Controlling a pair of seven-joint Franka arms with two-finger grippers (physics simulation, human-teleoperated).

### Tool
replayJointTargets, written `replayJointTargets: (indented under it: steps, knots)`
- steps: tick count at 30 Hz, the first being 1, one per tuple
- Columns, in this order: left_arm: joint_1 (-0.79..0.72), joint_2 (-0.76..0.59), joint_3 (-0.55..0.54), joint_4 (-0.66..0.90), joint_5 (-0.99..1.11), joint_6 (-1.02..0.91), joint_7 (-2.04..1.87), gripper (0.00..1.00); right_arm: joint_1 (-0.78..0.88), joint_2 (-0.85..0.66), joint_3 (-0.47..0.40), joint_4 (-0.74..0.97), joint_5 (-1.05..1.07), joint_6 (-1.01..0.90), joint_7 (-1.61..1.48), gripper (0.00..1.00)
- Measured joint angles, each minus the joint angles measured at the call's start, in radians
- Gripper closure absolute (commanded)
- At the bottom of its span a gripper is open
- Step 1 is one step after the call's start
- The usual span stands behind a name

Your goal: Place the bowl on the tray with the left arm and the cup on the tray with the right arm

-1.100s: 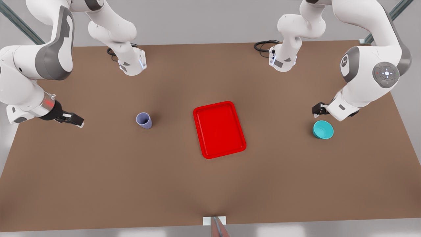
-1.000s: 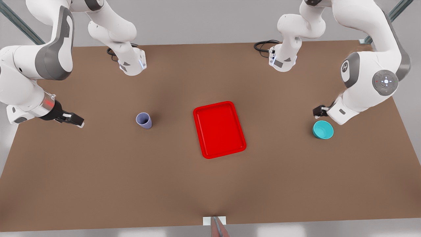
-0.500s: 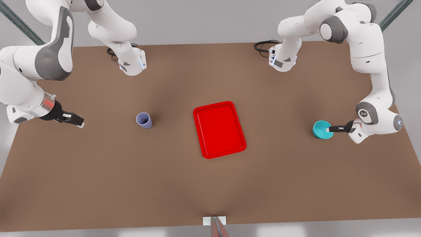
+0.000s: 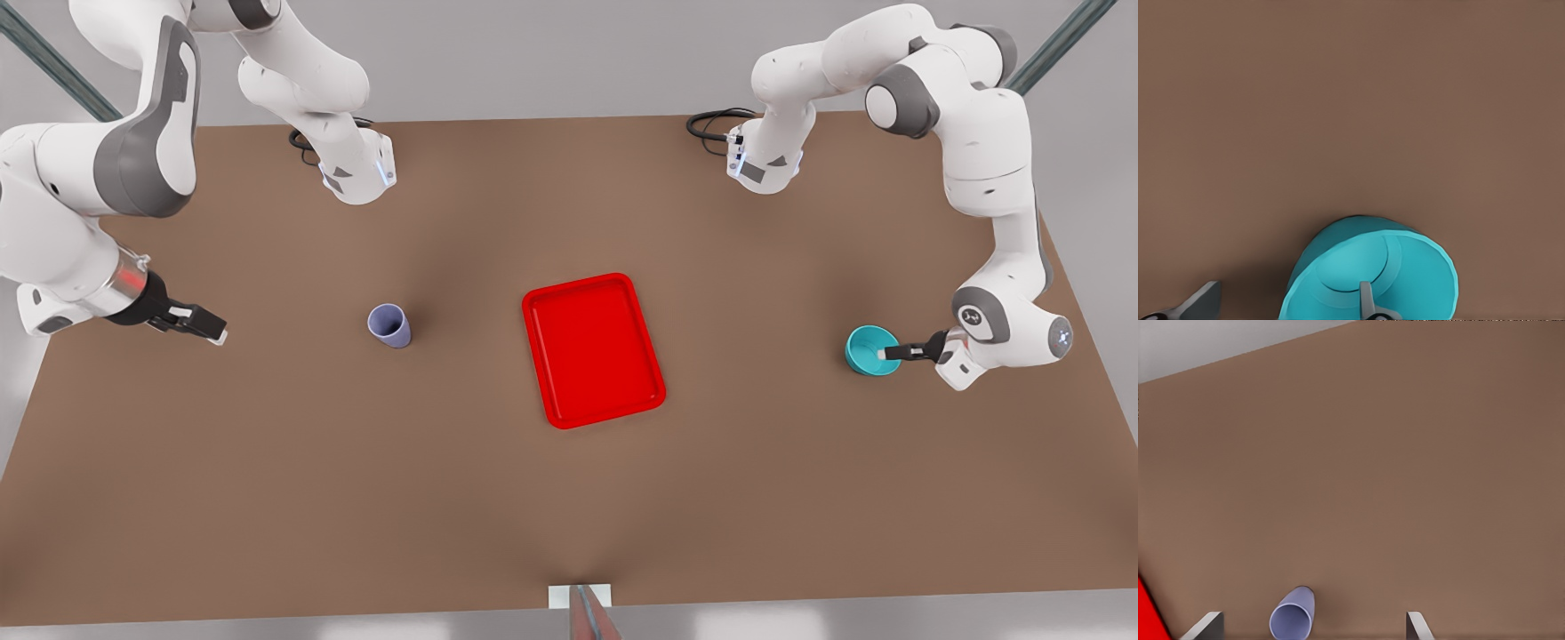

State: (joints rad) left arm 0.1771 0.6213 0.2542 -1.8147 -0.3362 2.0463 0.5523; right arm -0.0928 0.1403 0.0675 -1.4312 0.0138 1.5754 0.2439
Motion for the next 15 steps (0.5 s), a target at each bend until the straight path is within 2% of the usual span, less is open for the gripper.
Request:
replayJointTargets:
  steps: [1, 2, 5, 7, 10, 15]
  knots:
    - [0.0, 0.001, 0.0, 0.0, 0.0, 0.0, 0.0, 0.42, 0.0, 0.001, 0.0, 0.0, 0.001, 0.001, 0.0, 0.0]
    - [0.0, 0.0, -0.001, 0.0, 0.0, -0.001, -0.001, 0.51, 0.001, 0.001, 0.0, 0.0, 0.001, 0.002, 0.0, 0.0]
    - [0.0, 0.001, -0.001, 0.0, 0.0, 0.0, -0.001, 0.52, 0.0, 0.001, 0.0, 0.0, 0.0, 0.001, 0.0, 0.0]
    - [-0.001, 0.002, -0.002, 0.0, 0.0, 0.0, -0.007, 0.64, 0.001, 0.001, 0.001, 0.0, 0.0, 0.002, 0.0, 0.0]
    - [-0.001, 0.006, -0.004, 0.002, 0.0, 0.001, -0.012, 0.75, 0.001, 0.001, 0.001, 0.002, 0.001, 0.004, 0.0, 0.0]
    - [-0.001, 0.012, -0.004, 0.002, -0.002, 0.0, -0.011, 0.79, -0.001, 0.001, 0.001, 0.002, 0.0, 0.005, 0.0, 0.0]
